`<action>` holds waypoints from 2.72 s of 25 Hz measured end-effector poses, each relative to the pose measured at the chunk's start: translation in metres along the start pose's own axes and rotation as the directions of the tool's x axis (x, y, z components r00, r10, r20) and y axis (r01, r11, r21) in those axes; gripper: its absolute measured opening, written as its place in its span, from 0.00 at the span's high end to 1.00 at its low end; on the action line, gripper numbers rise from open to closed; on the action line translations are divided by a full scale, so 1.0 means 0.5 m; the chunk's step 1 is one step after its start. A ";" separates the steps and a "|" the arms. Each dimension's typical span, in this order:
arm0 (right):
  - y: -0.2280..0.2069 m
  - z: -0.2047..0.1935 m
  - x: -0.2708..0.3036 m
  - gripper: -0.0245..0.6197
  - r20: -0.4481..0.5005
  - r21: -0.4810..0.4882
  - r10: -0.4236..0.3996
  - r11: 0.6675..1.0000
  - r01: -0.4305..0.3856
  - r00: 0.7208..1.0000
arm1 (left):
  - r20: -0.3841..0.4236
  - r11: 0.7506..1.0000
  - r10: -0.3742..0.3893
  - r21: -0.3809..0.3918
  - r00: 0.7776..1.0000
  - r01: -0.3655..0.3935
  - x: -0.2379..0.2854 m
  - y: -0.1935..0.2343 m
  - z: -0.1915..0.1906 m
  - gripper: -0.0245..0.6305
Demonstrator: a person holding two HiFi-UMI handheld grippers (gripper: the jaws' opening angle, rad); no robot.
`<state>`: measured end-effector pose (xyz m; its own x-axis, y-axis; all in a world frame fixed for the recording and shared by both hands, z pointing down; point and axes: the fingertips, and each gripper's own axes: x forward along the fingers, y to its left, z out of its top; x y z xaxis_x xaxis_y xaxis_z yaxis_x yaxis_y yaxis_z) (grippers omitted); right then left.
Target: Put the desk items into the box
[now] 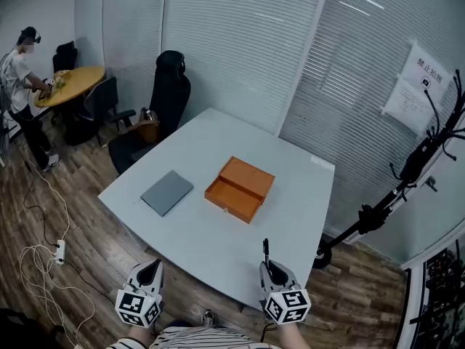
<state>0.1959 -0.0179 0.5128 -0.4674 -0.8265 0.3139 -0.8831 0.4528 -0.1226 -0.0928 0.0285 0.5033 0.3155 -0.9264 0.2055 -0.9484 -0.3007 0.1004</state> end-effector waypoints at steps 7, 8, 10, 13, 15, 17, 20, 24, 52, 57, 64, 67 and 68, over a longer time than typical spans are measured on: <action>-0.003 0.014 0.069 0.87 -0.008 0.009 -0.040 0.999 0.040 0.999 | -0.017 0.997 -0.074 0.004 0.997 0.074 0.080 0.033 0.003 0.93; 0.001 0.017 0.080 0.87 -0.009 0.009 -0.053 0.999 0.053 0.999 | -0.020 0.996 -0.089 0.003 0.996 0.089 0.092 0.044 0.004 0.93; 0.007 0.023 0.102 0.87 -0.008 0.014 -0.088 0.996 0.088 0.996 | -0.029 0.992 -0.125 0.002 0.992 0.125 0.118 0.068 0.006 0.93; 0.019 0.034 0.133 0.87 -0.003 0.035 -0.151 0.988 0.151 0.988 | -0.040 0.981 -0.192 0.013 0.981 0.193 0.159 0.104 0.019 0.93; 0.037 0.040 0.157 0.87 -0.001 0.051 -0.188 0.981 0.188 0.982 | -0.047 0.970 -0.239 0.027 0.970 0.240 0.184 0.134 0.033 0.93; 0.057 0.046 0.185 0.87 0.002 0.062 -0.219 0.974 0.218 0.976 | -0.048 0.959 -0.280 0.039 0.959 0.281 0.208 0.167 0.046 0.93; 0.078 0.057 0.227 0.87 0.011 0.068 -0.265 0.962 0.264 0.964 | -0.047 0.939 -0.336 0.057 0.941 0.339 0.243 0.210 0.065 0.93; 0.100 0.059 0.273 0.87 0.013 0.073 -0.323 0.944 0.321 0.946 | -0.071 0.911 -0.400 0.080 0.914 0.405 0.275 0.266 0.068 0.93; -0.166 0.042 0.520 0.87 -0.210 -0.138 -0.302 0.951 0.277 0.930 | -0.119 0.911 -0.407 0.021 0.906 0.412 0.492 0.226 0.053 0.93; -0.194 0.012 0.577 0.87 -0.277 -0.183 -0.245 0.963 0.199 0.929 | -0.140 0.927 -0.372 0.001 0.918 0.376 0.500 0.216 0.037 0.93; -0.205 -0.032 0.646 0.87 -0.370 -0.246 -0.169 0.966 0.079 0.913 | -0.168 0.948 -0.316 -0.029 0.934 0.315 0.491 0.218 0.005 0.93; -0.201 -0.051 0.669 0.87 -0.423 -0.264 -0.145 0.964 0.031 0.894 | -0.178 0.955 -0.296 -0.040 0.939 0.293 0.487 0.225 -0.005 0.93; -0.203 -0.059 0.676 0.87 -0.441 -0.271 -0.139 0.962 0.017 0.887 | -0.180 0.957 -0.291 -0.042 0.940 0.288 0.487 0.225 -0.008 0.93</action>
<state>0.1288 -0.3331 0.6592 -0.2735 -0.6485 0.7104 -0.8467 0.5128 0.1421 -0.1224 -0.2300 0.5684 0.5780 -0.7423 0.3390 -0.8151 -0.5450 0.1963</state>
